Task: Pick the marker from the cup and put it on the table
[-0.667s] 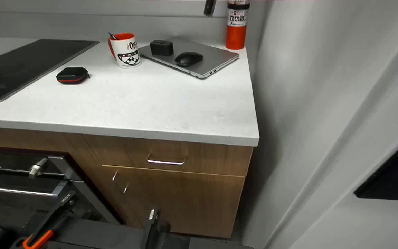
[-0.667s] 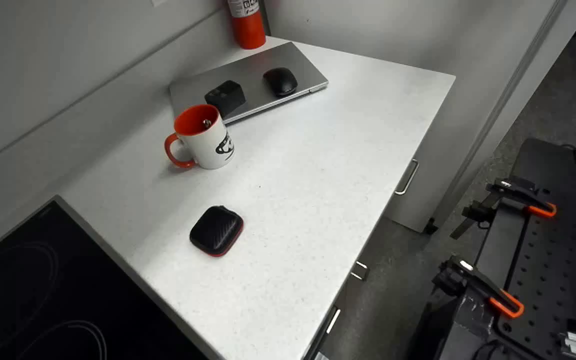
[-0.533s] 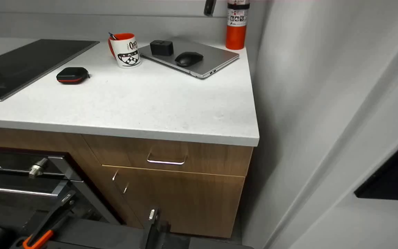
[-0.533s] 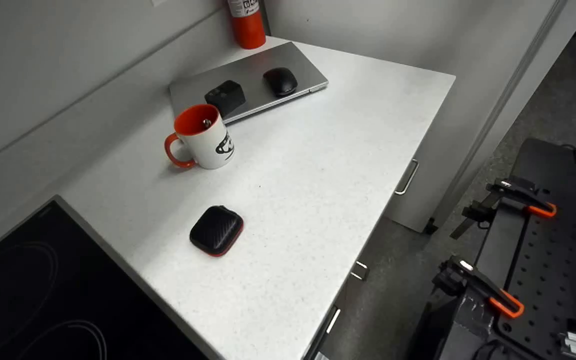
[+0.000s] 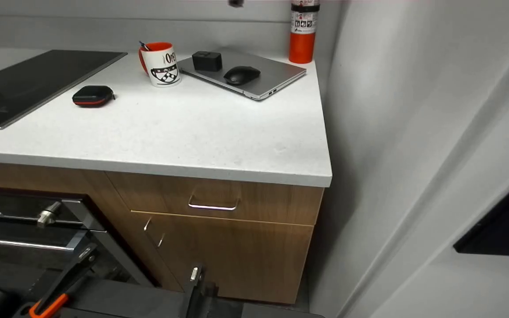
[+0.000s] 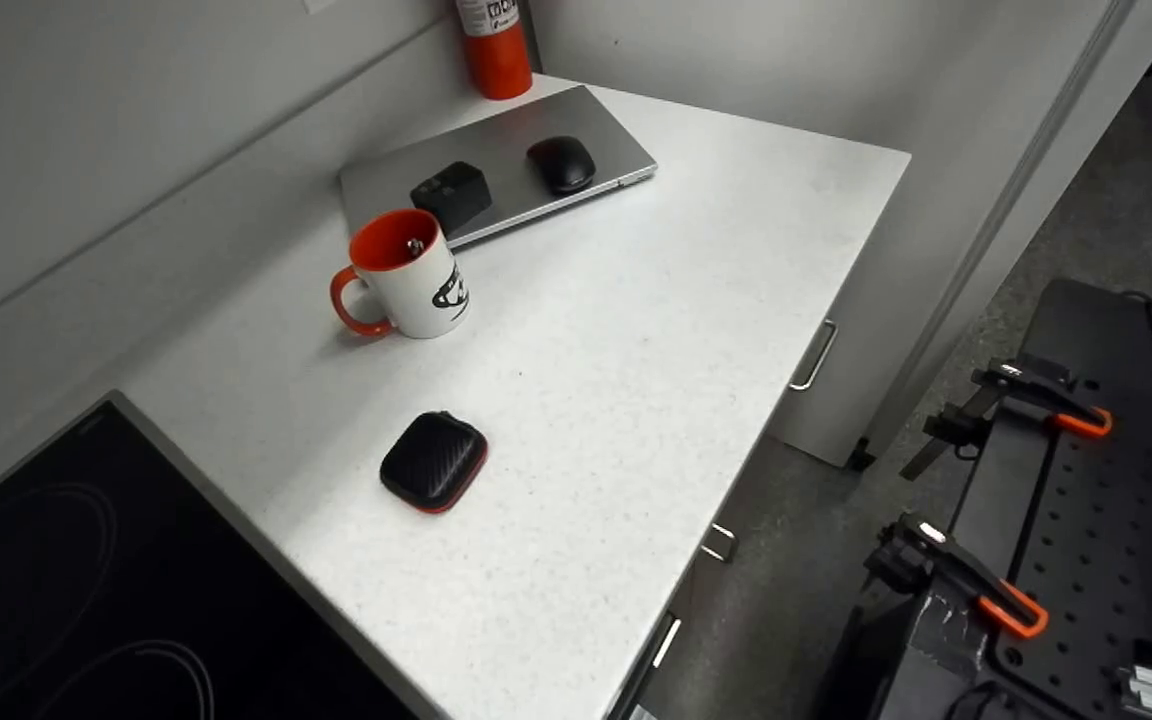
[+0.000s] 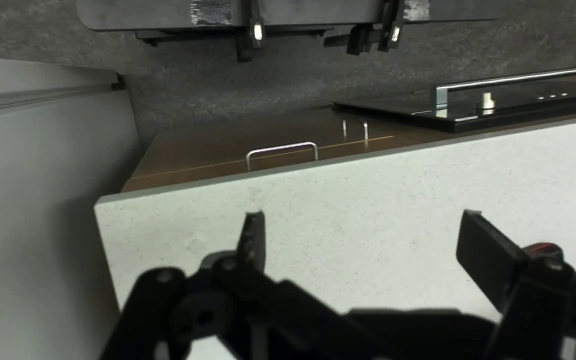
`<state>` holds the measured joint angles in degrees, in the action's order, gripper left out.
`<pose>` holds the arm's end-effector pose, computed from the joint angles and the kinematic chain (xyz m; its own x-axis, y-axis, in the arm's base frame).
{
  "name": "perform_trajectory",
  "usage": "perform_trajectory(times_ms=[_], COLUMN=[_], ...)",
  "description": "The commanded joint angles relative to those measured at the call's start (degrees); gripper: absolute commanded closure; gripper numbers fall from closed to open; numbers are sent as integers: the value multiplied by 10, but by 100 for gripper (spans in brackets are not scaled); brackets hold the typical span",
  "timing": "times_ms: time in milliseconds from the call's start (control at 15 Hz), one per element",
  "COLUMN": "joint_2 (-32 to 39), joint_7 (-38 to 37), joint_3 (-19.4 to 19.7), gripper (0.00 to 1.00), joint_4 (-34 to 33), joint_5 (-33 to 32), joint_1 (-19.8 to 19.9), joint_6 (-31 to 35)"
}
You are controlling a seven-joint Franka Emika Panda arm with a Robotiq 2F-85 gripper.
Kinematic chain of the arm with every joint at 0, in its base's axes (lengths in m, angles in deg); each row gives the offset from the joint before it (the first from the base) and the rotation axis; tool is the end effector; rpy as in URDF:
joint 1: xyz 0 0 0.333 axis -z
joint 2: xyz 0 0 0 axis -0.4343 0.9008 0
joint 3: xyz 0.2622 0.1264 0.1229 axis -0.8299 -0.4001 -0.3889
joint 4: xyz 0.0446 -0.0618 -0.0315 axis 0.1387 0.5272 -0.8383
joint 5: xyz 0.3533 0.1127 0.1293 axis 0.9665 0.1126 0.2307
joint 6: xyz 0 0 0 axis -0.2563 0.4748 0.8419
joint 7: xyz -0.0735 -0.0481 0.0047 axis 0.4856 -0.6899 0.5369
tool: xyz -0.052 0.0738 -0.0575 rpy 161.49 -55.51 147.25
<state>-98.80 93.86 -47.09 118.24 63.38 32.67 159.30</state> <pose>0.3368 -0.1640 0.4851 0.9973 -0.0439 -0.0596 -0.0573 -0.9676 -0.2461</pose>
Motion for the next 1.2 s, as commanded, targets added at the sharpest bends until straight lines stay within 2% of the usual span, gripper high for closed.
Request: perform_trajectory(times_ms=[0, 200, 267, 400, 533, 1133], joint_2=[-128, -209, -136, -179, -195, -196], joint_7=[21, 58, 24, 35, 35, 35], joint_3=[-30, -36, -22, -18, -18, -19], gripper=[0, 0, 0, 0, 0, 0], joint_4=[58, 76, 48, 57, 63, 69], joint_5=[-76, -171, -127, -159, -164, -164], joint_1=[39, 40, 17, 19, 18, 18], joint_6=[-97, -216, -164, -208, -211, -211])
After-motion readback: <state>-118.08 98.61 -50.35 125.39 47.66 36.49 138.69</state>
